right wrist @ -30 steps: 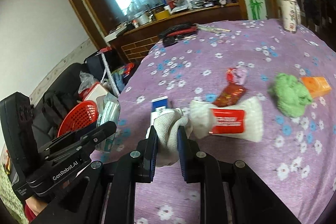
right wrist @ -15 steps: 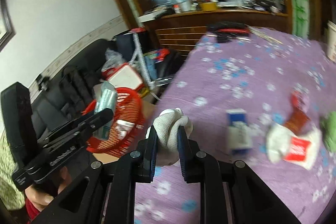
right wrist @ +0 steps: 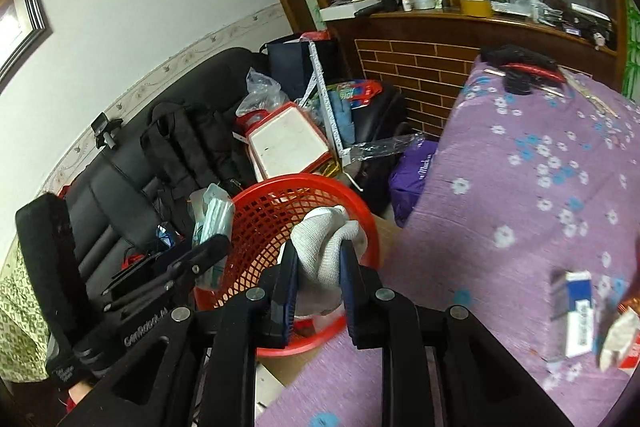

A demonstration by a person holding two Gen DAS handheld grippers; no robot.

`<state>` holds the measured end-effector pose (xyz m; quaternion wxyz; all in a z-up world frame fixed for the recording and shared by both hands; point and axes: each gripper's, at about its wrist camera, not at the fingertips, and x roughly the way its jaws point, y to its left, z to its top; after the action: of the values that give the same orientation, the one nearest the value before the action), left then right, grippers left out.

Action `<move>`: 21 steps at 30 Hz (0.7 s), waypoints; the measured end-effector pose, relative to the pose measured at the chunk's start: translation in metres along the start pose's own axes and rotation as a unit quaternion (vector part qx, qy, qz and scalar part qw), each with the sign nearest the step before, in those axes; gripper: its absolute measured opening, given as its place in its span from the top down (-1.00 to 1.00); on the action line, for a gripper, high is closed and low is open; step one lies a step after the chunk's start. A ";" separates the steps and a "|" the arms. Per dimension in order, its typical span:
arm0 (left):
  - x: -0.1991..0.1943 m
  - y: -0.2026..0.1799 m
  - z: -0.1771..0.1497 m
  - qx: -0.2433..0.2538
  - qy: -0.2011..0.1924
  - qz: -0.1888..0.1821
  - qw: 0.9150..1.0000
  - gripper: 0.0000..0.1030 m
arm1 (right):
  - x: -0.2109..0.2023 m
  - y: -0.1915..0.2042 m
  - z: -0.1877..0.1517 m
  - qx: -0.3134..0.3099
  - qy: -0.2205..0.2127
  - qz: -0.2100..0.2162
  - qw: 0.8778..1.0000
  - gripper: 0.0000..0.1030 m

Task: Collect trash
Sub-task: 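Carry both items to the red basket and open both tools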

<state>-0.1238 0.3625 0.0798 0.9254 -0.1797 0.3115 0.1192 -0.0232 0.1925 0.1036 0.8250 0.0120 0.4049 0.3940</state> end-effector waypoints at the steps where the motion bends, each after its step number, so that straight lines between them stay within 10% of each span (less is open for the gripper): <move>1: 0.000 0.002 0.000 -0.001 0.001 0.001 1.000 0.21 | 0.004 0.001 0.002 -0.001 -0.003 -0.001 1.000 0.42; 4: 0.002 0.005 -0.001 -0.010 0.000 0.008 1.000 -0.08 | 0.003 -0.006 0.003 0.005 -0.017 -0.012 1.000 0.05; 21: 0.011 -0.095 -0.024 0.066 0.038 -0.047 0.996 -0.21 | -0.106 -0.150 -0.054 0.095 -0.046 -0.087 0.991 0.03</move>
<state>-0.0966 0.2680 0.0796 0.9273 -0.1372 0.3449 0.0483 -0.0015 0.0028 0.0866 0.8691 0.0732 0.4013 0.2799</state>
